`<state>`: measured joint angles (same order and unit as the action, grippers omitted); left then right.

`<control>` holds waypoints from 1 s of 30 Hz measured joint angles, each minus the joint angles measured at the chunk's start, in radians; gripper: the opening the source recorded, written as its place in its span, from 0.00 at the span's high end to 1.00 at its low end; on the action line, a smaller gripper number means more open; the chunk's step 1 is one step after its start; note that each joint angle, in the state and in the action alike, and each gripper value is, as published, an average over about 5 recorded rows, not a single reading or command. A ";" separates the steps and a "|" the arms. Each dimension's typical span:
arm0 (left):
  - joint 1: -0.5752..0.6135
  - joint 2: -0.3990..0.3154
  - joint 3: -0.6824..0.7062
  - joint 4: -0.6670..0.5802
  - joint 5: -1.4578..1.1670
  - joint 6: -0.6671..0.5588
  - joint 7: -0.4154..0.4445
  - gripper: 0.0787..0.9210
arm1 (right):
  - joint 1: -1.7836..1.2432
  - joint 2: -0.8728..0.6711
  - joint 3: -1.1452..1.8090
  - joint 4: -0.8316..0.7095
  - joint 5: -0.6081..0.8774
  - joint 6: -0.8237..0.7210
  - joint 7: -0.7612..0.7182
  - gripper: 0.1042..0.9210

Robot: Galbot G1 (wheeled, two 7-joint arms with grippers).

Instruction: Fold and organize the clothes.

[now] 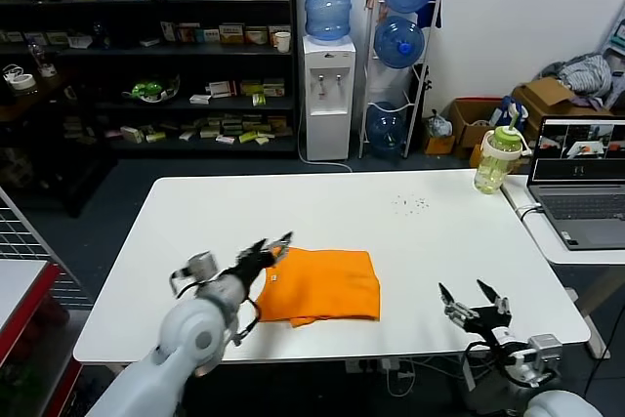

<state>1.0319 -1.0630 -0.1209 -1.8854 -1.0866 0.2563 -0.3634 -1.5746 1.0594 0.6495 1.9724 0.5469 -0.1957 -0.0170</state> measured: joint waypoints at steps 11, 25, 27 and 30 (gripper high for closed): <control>0.395 -0.113 -0.370 0.026 0.454 -0.478 0.542 0.12 | -0.049 0.135 0.130 -0.039 -0.160 0.248 -0.130 0.12; 0.564 -0.277 -0.543 0.034 0.642 -0.715 0.723 0.12 | -0.069 0.323 0.176 -0.056 -0.330 0.482 -0.208 0.12; 0.578 -0.291 -0.552 0.033 0.656 -0.732 0.732 0.12 | -0.069 0.338 0.183 -0.059 -0.340 0.499 -0.213 0.12; 0.593 -0.309 -0.561 0.033 0.677 -0.752 0.741 0.12 | -0.069 0.358 0.191 -0.062 -0.355 0.521 -0.218 0.12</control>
<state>1.6248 -1.3721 -0.6818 -1.8521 -0.4098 -0.4952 0.3781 -1.6437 1.4176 0.8402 1.9102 0.1922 0.3254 -0.2346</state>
